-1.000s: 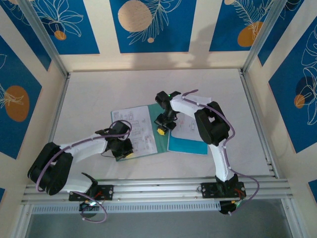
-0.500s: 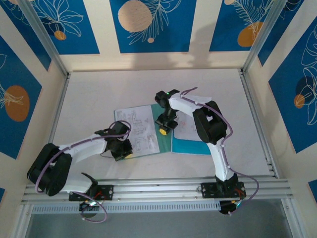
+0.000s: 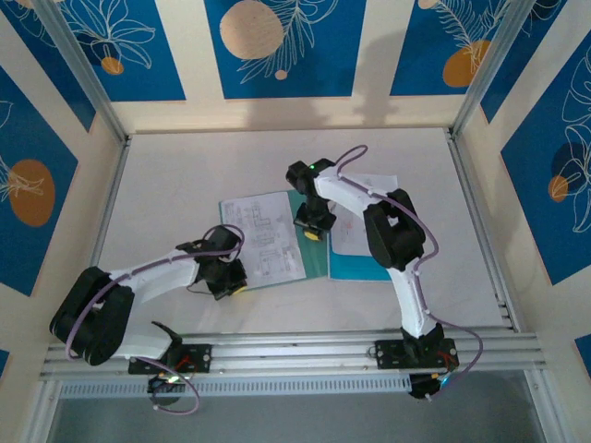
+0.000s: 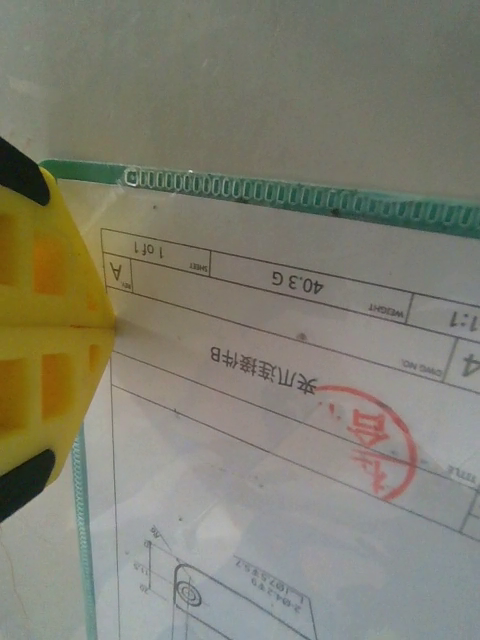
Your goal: Put the files into the folder
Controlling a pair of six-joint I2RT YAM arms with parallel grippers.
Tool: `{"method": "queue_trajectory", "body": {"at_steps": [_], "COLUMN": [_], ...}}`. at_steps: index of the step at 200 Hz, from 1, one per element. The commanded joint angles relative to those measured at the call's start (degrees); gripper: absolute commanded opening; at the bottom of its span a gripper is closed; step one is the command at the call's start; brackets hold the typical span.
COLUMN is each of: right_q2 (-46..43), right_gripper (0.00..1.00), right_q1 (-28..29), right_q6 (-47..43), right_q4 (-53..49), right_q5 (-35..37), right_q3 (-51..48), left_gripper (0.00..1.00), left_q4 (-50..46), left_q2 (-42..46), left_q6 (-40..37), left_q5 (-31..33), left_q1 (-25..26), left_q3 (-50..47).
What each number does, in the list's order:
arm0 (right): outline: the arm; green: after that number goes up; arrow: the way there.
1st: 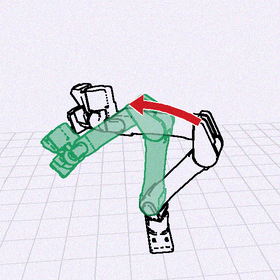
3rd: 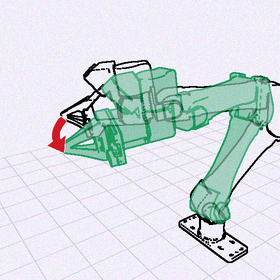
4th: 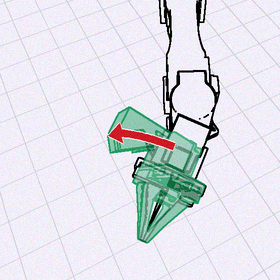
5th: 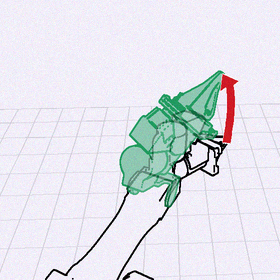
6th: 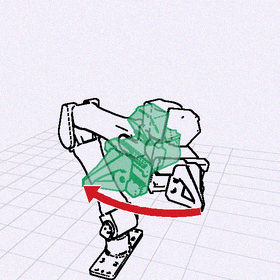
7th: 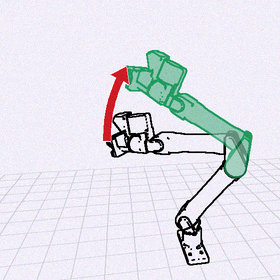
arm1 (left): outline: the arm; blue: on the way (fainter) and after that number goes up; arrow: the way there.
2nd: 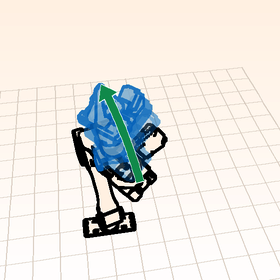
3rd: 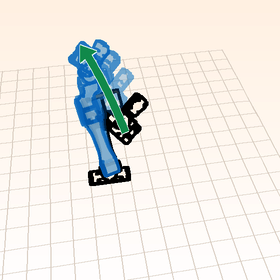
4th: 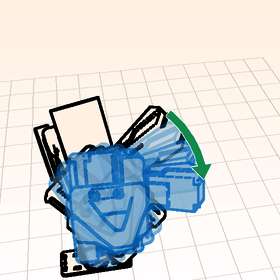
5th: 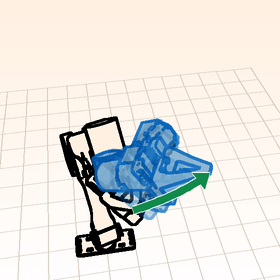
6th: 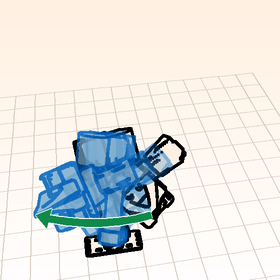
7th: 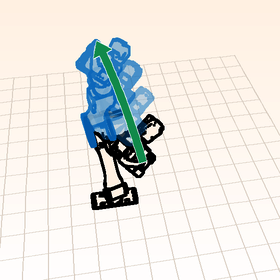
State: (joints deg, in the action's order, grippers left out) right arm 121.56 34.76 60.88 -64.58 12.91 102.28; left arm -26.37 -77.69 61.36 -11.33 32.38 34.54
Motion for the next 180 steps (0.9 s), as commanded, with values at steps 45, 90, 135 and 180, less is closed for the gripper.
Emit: {"method": "queue_trajectory", "body": {"at_steps": [45, 90, 135, 180], "right_q2": [-7.2, -16.2, -19.5, -15.9], "right_gripper": [0.00, 0.53, 0.80, 0.80], "right_q1": [1.0, 0.5, -2.3, -2.3], "right_q6": [2.8, 4.8, 11.1, 18.9], "right_q4": [4.1, 10.8, 21.5, 27.6], "right_q5": [2.9, 3.9, -8.8, -15.6], "right_q3": [-4.6, -12.0, -22.6, -24.4], "left_gripper": [0.00, 0.00, 0.00, 0.00], "left_q4": [-5.7, -6.1, -5.4, -5.2], "left_q2": [-0.4, 0.3, 0.0, -0.5], "left_q6": [-1.0, -1.3, -1.5, -1.8], "left_q5": [2.6, 2.5, 2.5, 2.4], "left_q1": [-0.7, -0.8, -0.9, -0.9], "left_q3": [-1.6, -1.5, -1.4, -0.7]}}
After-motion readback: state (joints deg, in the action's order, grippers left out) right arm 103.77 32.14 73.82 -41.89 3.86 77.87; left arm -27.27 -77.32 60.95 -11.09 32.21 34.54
